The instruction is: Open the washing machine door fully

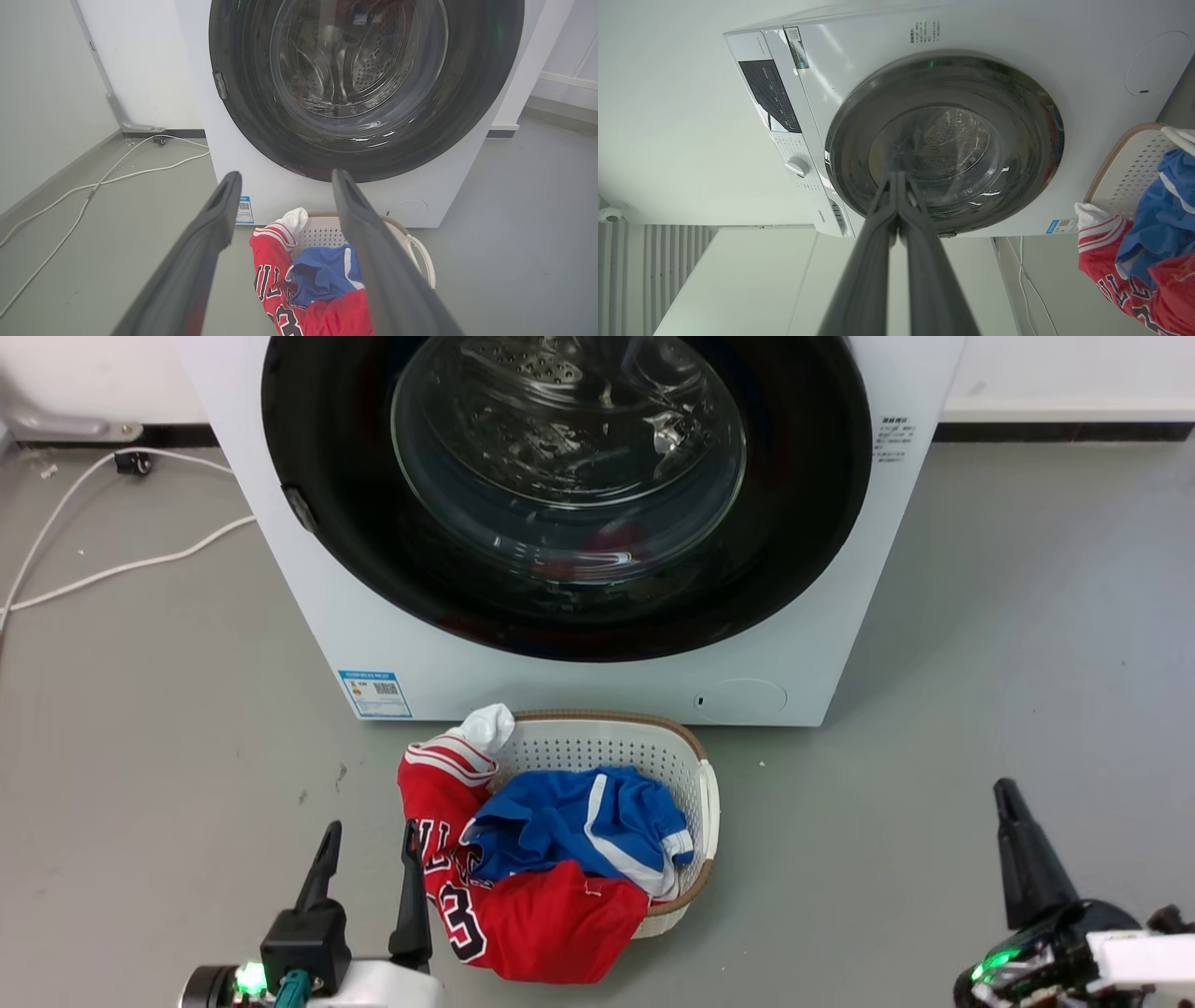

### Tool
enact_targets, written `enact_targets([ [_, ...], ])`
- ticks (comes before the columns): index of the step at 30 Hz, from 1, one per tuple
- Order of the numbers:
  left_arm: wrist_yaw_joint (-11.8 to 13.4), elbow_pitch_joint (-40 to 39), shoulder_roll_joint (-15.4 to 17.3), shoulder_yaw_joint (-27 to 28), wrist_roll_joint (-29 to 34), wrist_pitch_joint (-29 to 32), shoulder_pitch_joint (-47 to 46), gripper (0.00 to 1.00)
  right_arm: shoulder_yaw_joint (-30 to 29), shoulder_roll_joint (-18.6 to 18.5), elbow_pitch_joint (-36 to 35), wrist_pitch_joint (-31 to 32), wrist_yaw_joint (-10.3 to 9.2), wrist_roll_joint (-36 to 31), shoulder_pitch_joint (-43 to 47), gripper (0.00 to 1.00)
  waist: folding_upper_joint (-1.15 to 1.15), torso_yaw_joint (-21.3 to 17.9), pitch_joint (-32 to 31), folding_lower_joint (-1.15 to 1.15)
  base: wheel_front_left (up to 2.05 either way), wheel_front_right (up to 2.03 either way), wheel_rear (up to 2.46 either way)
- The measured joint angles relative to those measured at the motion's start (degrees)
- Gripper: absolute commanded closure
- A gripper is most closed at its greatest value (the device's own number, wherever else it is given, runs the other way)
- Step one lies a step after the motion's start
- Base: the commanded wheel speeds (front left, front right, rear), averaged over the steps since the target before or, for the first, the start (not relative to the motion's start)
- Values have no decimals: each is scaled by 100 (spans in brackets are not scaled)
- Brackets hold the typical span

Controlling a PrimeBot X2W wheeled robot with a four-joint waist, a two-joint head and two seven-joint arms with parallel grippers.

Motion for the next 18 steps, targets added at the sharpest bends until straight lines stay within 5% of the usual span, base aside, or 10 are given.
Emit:
enact_targets([
  [10,24,-159,-1,-2,222,0,-353,0,-725,-67,213,-99,0,-201,-1050,100,0,79,453,0,0,0,0],
  [18,25,-283,0,0,286,0,-721,0,-1299,-641,877,246,0,-55,-2619,100,0,191,1033,0,0,0,0],
])
